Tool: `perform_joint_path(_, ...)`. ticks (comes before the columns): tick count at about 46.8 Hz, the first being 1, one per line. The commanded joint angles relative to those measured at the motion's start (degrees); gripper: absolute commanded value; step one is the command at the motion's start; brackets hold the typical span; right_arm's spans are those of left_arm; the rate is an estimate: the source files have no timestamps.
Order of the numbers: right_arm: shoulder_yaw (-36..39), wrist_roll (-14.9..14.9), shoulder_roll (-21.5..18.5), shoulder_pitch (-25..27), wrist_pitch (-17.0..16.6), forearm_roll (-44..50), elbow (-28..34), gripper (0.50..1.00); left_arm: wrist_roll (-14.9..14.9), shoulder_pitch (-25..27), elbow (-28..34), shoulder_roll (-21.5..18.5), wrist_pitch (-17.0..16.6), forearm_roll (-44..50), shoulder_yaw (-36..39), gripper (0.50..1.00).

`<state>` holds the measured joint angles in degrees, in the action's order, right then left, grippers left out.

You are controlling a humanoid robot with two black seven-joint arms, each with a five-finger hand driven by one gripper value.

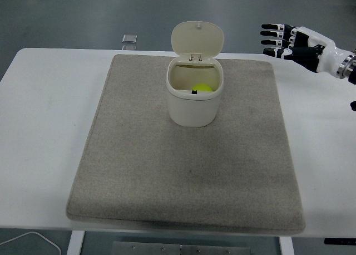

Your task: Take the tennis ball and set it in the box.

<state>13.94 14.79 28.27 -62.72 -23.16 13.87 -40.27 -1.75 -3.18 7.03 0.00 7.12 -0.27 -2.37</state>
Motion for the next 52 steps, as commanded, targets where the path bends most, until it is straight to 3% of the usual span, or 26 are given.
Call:
perform_joint_path(1,0.04,-0.99,-1.46,0.31,2.06,-5.5,0.02,0.901,-0.01,0.02,0.0,0.0,0.0,0.0,0.0,0.996)
perform_joint_path(9,0.04,-2.93,-4.01,0.75,6.37,-15.35,0.37,0.901,-0.01,0.02,0.0,0.0,0.0,0.0,0.0,0.996)
perform_joint_path(19,-0.05,-3.81,-4.72,1.46,6.9,-21.07,0.46,0.901,-0.01,0.02,0.0,0.0,0.0,0.0,-0.09,0.996)
perform_joint_path(26,-0.14,-6.09,-5.24,2.16,7.87,-27.75,0.46,0.901,-0.01,0.02,0.0,0.0,0.0,0.0,0.0,0.996)
perform_joint_path(52,0.04,-5.39,-5.16,3.3,8.22,-27.58,0.55,0.913,-0.01,0.02,0.0,0.0,0.0,0.0,-0.09,0.996)
